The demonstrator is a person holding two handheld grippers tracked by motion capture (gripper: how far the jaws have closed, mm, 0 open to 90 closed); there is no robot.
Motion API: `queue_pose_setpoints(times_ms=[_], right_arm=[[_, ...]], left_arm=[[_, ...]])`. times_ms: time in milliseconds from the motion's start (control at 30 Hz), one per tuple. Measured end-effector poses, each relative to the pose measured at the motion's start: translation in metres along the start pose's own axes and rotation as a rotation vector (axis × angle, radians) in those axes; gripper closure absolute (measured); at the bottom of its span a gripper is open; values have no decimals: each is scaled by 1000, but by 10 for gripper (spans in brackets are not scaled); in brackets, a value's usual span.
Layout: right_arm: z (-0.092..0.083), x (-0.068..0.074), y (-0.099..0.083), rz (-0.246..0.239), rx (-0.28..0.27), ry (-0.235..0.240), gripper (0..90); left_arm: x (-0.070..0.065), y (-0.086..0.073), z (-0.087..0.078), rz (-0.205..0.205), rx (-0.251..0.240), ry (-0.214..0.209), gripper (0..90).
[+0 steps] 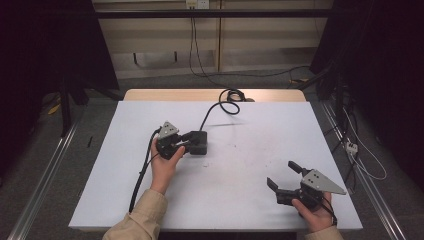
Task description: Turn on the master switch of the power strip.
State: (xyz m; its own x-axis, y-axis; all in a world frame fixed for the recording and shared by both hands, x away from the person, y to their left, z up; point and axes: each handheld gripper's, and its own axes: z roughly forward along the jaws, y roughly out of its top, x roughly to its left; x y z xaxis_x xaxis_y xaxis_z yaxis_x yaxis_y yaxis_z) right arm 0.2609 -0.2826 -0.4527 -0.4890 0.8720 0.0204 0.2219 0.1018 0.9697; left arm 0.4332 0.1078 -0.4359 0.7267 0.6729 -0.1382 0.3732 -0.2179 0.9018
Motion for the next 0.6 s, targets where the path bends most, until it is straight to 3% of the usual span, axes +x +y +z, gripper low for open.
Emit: queue_pose_setpoints(times_ms=[600], right_arm=[[0,0,0,-2,0,2,54]], left_arm=[[1,0,0,0,-2,-7,799]])
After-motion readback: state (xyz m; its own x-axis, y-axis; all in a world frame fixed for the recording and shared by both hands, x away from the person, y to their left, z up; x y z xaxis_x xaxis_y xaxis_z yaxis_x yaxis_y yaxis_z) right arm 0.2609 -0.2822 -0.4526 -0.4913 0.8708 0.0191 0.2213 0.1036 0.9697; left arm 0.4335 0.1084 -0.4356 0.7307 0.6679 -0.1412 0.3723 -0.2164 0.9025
